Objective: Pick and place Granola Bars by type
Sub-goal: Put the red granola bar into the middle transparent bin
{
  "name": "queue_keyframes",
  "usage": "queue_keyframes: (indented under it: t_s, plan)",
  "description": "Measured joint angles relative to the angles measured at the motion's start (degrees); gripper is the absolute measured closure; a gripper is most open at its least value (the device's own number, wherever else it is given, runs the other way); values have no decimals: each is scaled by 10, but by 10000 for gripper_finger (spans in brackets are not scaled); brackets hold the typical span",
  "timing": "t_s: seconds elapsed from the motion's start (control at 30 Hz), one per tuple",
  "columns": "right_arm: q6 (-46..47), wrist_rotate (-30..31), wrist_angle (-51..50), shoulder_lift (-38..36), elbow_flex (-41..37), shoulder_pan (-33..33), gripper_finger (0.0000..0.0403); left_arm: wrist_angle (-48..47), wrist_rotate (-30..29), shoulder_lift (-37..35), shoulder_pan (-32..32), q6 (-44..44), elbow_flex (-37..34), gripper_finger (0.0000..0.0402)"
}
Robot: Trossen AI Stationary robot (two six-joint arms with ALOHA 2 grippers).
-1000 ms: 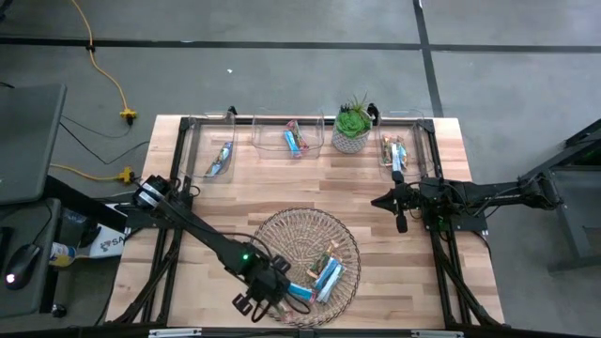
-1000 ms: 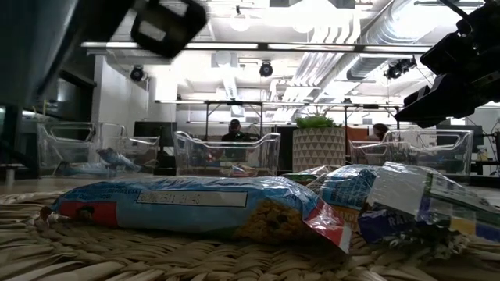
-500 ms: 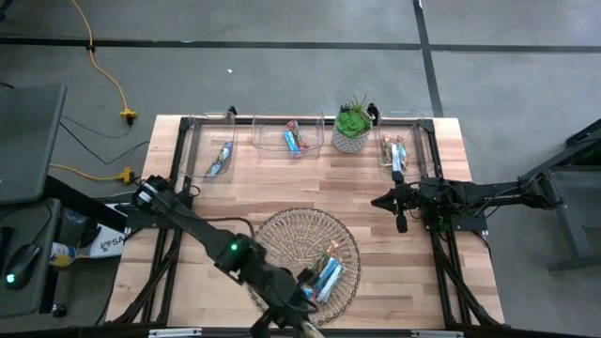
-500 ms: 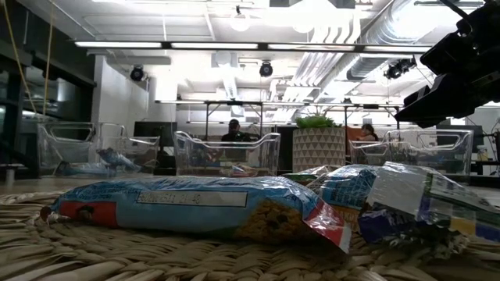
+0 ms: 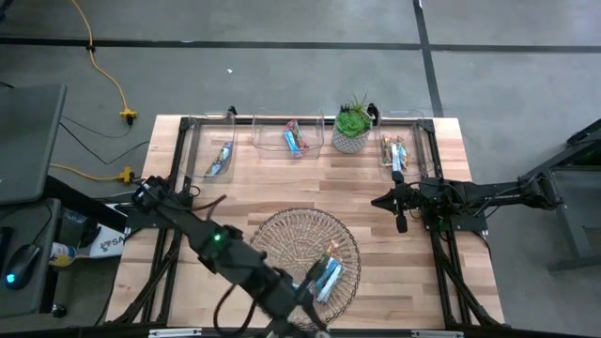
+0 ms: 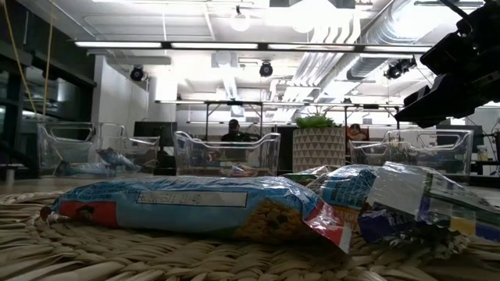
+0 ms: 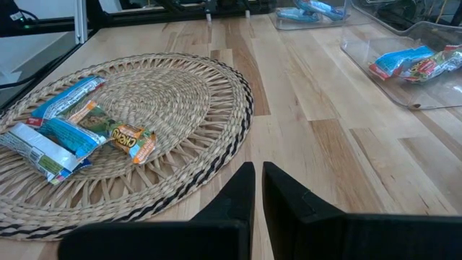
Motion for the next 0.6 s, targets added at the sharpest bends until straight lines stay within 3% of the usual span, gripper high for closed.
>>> queue_keyframes:
  t_s: [0.13,0.43,0.6]
  plan:
    - [0,0,0,0,0,0,391,-6,-87,0,1,15,39,339]
    - [0,0,0,0,0,0,391,-32,-514,0,9,146,142,339]
    - [0,0,0,0,0,0,391,-18,-640,-40,52,221,134,339]
